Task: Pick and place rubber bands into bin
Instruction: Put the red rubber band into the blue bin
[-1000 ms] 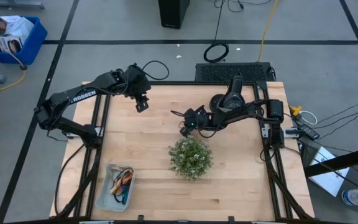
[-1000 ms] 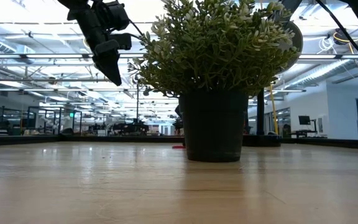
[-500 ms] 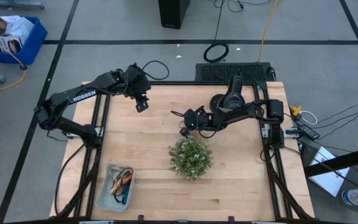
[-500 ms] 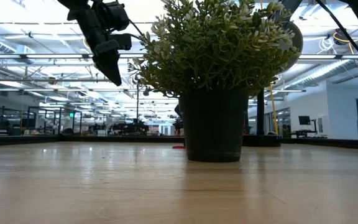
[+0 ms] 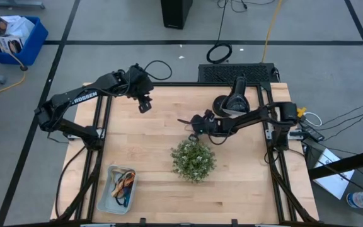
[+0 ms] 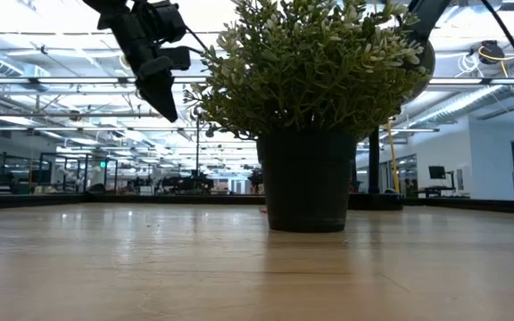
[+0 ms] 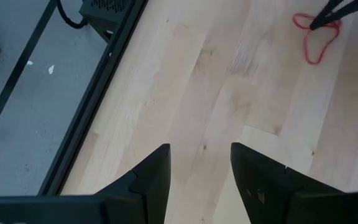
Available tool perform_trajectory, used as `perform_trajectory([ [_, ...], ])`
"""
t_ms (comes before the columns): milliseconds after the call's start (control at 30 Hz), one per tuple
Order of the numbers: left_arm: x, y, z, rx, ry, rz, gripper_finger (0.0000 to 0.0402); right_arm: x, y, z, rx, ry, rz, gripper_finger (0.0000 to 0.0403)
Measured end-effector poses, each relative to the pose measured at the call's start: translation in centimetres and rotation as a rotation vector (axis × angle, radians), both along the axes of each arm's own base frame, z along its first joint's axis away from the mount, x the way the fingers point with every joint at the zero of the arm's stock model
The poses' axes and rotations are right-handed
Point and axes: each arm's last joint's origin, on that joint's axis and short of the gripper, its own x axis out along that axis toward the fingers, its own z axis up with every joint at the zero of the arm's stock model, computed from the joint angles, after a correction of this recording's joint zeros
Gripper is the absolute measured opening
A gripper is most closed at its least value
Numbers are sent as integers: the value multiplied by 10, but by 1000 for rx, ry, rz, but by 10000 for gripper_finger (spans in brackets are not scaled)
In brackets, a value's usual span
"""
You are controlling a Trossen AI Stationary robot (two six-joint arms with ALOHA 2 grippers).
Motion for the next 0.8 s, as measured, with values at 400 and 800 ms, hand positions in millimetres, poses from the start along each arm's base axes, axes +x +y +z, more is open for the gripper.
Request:
perform_trajectory([
  [400, 3, 1, 2, 20, -27, -2, 175, -2, 21, 31, -128, -68, -32, 0],
  [800, 8, -7, 2, -30, -63, -87, 175, -16, 18, 101, -367, -202, -33, 0],
])
